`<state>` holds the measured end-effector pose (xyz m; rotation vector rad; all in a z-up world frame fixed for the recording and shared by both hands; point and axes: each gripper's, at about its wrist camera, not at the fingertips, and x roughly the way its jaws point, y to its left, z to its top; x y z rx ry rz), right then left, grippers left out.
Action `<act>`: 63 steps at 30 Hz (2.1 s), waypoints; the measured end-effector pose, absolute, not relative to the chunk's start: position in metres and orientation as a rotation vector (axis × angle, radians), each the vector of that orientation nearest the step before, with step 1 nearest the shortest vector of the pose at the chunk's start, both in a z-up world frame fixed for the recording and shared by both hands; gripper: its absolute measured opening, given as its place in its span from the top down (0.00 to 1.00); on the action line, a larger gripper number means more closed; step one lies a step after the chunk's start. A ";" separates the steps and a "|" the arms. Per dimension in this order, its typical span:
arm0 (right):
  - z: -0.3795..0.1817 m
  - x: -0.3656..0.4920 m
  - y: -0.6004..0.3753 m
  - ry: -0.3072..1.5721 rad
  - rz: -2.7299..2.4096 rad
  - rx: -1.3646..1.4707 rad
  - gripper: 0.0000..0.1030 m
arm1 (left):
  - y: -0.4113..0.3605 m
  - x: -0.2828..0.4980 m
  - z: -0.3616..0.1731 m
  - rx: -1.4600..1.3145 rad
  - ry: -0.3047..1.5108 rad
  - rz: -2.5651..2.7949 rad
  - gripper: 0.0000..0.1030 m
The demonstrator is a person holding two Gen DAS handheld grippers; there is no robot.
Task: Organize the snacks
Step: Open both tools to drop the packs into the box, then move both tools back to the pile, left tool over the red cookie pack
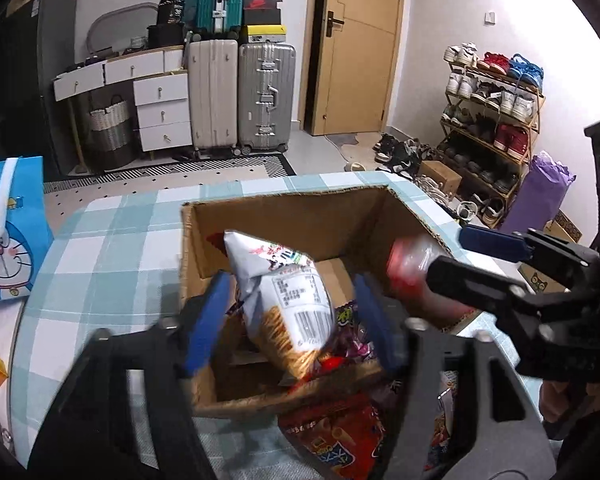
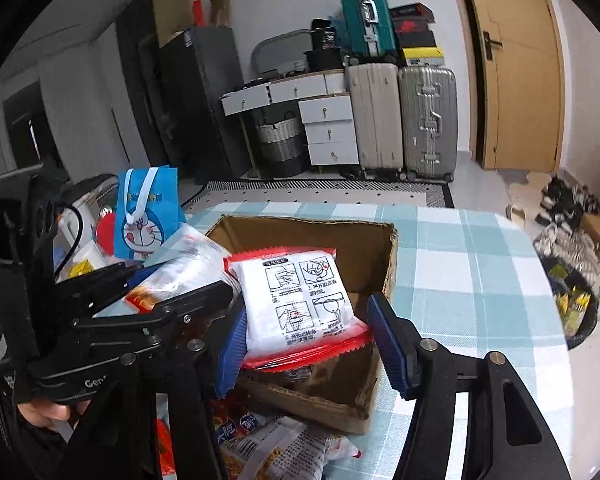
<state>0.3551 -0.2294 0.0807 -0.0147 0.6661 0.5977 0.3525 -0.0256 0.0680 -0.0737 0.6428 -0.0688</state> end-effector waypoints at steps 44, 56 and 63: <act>0.011 0.264 -0.266 0.854 0.555 -0.169 0.00 | 0.009 0.190 0.025 -0.050 0.731 -0.048 0.01; -0.006 0.269 -0.261 0.922 0.545 -0.213 0.00 | 0.000 0.197 0.007 0.002 0.848 -0.128 0.01; -0.009 0.267 -0.260 0.937 0.565 -0.216 0.00 | -0.011 0.195 -0.005 0.067 0.887 -0.172 0.01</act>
